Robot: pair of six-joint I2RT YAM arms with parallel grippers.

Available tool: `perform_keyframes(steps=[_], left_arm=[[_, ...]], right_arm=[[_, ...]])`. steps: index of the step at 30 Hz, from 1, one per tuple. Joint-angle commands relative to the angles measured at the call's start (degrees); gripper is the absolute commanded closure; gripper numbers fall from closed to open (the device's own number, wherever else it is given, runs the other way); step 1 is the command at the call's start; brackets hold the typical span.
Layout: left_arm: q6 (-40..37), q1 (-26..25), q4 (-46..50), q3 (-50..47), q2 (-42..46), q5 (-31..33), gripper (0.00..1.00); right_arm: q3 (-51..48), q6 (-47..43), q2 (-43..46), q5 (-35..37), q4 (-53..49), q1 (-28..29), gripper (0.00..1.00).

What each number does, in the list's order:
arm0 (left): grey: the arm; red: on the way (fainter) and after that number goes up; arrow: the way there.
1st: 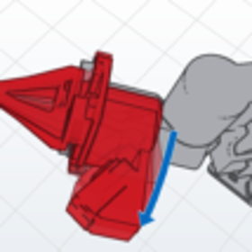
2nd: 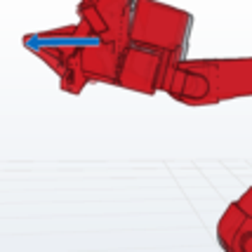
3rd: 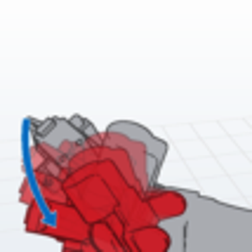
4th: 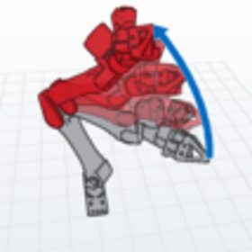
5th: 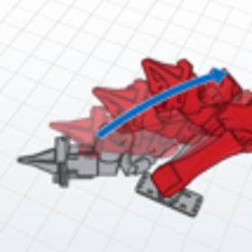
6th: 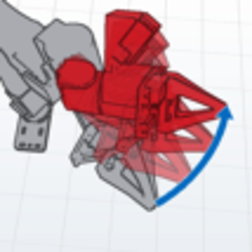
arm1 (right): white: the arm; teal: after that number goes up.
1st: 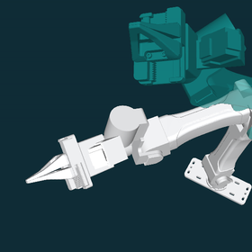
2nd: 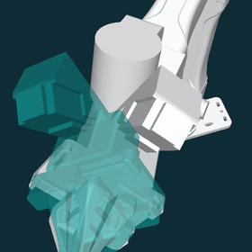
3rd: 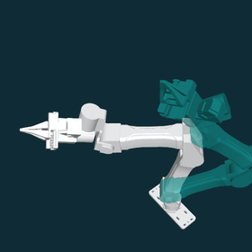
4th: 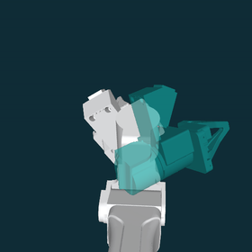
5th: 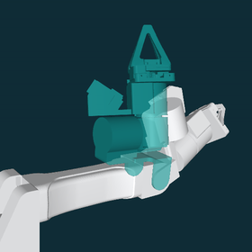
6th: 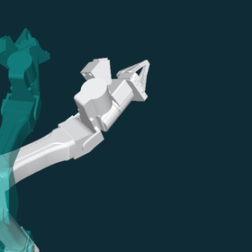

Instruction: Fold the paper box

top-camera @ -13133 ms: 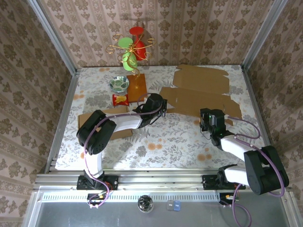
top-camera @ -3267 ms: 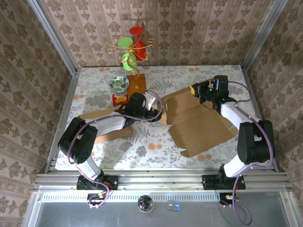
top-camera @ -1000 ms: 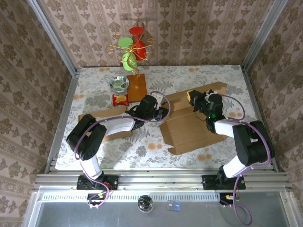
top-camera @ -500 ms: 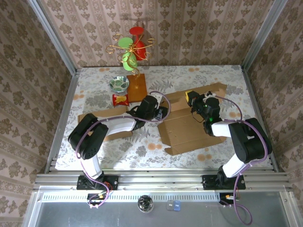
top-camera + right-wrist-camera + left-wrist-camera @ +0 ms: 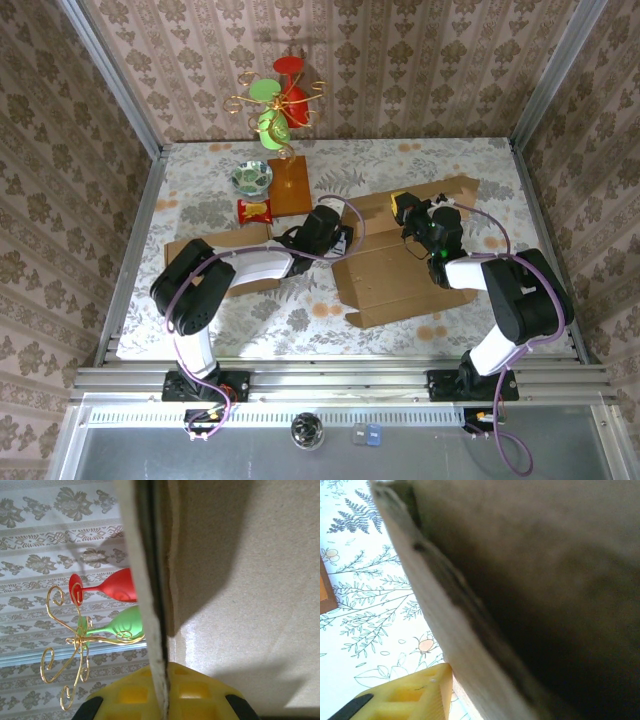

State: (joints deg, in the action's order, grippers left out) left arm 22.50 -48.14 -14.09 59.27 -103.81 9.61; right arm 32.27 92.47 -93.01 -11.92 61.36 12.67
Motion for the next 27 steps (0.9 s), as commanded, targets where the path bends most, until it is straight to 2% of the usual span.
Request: perform_keyframes(steps=[1, 8, 12, 21, 27], left_arm=[[1.38, -1.07, 2.13, 2.58, -2.07, 2.44, 0.62], [3.57, -1.96, 2.91, 4.27, -3.14, 5.42, 0.65], [4.99, -2.07, 2.68, 4.39, -3.48, 6.89, 0.72], [7.15, -2.2, 4.52, 6.21, -4.64, 8.65, 1.0], [8.85, -2.33, 6.7, 7.18, -4.66, 10.99, 1.0]], right_arm=[[-1.33, 0.79, -1.39, -2.14, -2.39, 1.83, 1.0], [-1.31, 1.04, -1.44, -2.0, -2.31, 2.29, 1.0], [-1.25, 1.04, -1.23, -1.96, -2.32, 2.36, 1.0], [-1.07, 1.1, -1.08, -2.24, -2.89, 2.38, 1.0], [-0.57, 0.96, -0.64, -2.49, -4.2, 2.37, 1.0]])
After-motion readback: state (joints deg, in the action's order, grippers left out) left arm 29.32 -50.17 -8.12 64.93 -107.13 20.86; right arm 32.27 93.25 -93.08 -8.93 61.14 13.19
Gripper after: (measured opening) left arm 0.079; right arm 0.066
